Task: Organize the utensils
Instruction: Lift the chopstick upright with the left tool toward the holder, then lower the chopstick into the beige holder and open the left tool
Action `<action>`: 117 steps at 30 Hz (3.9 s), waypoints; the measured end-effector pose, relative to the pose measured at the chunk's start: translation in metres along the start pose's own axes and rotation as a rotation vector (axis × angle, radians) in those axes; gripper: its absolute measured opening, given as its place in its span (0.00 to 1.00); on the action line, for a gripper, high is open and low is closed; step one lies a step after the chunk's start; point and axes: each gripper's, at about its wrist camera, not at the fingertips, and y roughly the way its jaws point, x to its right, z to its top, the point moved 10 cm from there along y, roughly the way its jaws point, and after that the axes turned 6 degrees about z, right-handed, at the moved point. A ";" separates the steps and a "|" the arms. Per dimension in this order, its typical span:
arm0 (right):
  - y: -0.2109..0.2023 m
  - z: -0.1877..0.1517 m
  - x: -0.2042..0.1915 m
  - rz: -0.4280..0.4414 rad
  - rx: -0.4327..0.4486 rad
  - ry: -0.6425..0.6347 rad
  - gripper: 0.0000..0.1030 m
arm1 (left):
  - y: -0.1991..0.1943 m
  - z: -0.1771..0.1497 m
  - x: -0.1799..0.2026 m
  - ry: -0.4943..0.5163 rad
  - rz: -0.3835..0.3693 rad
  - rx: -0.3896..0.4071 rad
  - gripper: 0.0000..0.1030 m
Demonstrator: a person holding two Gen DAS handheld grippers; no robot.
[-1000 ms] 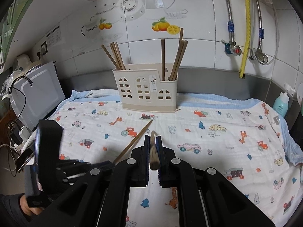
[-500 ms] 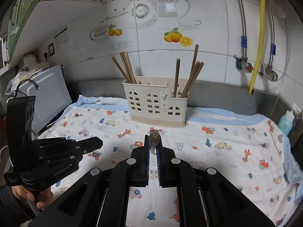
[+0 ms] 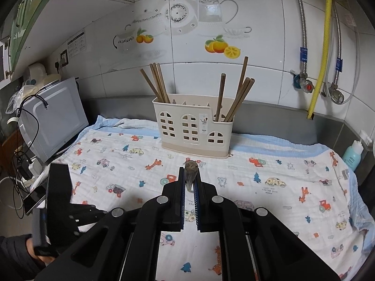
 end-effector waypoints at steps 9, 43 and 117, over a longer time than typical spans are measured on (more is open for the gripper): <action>0.000 -0.002 0.000 0.002 -0.005 0.002 0.06 | 0.013 -0.013 0.002 0.044 0.029 -0.022 0.16; -0.011 0.057 -0.002 0.020 0.061 -0.030 0.06 | -0.070 0.109 -0.016 -0.001 -0.036 0.252 0.05; 0.041 0.166 0.045 -0.082 -0.003 -0.075 0.27 | -0.094 0.294 -0.063 0.010 0.158 0.428 0.32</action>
